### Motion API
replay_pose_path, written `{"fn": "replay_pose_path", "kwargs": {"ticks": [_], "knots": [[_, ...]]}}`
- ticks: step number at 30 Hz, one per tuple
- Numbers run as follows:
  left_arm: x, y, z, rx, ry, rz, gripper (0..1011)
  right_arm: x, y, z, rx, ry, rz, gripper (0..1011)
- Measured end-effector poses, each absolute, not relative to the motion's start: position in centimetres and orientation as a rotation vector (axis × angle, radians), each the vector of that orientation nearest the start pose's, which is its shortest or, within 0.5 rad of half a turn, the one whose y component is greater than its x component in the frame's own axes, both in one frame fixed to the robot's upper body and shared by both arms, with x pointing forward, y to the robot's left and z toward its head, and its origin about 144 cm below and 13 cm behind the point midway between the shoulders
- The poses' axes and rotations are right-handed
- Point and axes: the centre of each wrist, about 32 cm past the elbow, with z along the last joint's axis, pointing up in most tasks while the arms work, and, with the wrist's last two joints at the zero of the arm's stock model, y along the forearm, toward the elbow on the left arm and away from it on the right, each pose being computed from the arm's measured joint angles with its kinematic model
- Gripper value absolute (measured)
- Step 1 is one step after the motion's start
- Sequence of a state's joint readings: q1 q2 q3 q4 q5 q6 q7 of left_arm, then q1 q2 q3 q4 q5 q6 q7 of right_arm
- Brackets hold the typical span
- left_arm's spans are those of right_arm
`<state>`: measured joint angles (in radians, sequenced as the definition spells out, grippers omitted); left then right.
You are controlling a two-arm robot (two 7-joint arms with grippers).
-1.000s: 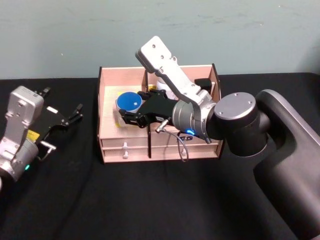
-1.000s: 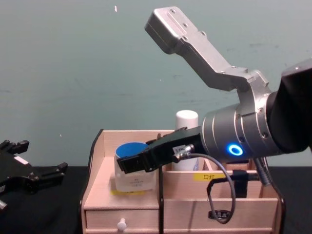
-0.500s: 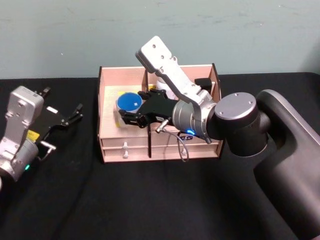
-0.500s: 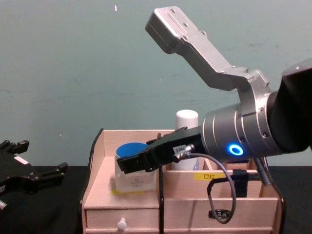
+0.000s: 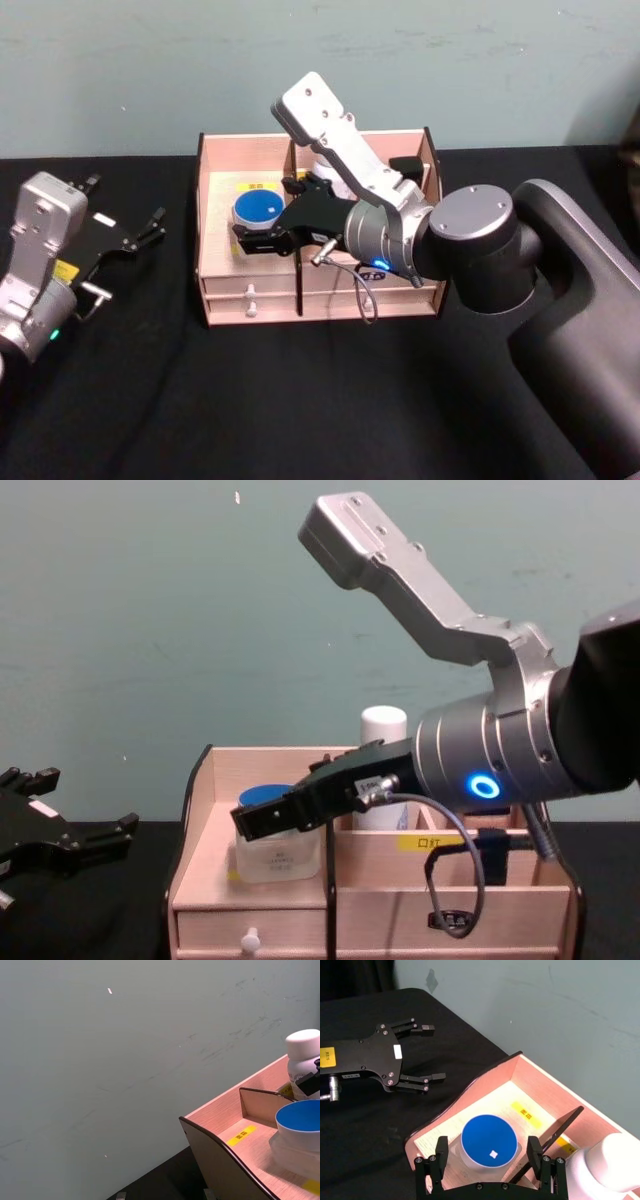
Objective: Pick up the facial cleanser and watermelon frost from the table and place them into the tiered storage box.
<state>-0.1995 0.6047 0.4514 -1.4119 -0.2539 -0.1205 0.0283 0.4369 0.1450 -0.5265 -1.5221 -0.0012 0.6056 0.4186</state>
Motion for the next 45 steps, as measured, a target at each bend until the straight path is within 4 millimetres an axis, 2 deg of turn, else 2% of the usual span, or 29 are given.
{"fn": "replay_pose_path", "kwargs": {"ticks": [11,17,26,38,45], "knots": [[48.9,31.0,114.0,0.304,-0.285,1.248,1001,52.1,-11.8,126.3,-0.412,-0.047,-0.756,1000],[48.9,31.0,114.0,0.305,-0.285,1.248,1001,50.7,-12.5,127.3,-0.353,-0.099,-0.782,1000],[48.9,31.0,114.0,0.305,-0.285,1.248,1001,47.9,-14.6,127.5,-0.27,-0.186,-0.958,1000],[48.9,31.0,114.0,0.305,-0.285,1.248,1001,45.9,-18.4,126.0,-0.198,-0.234,-1.238,1000],[48.9,31.0,114.0,0.305,-0.285,1.248,1001,45.5,-20.4,123.3,-0.199,-0.217,-1.372,1000]]}}
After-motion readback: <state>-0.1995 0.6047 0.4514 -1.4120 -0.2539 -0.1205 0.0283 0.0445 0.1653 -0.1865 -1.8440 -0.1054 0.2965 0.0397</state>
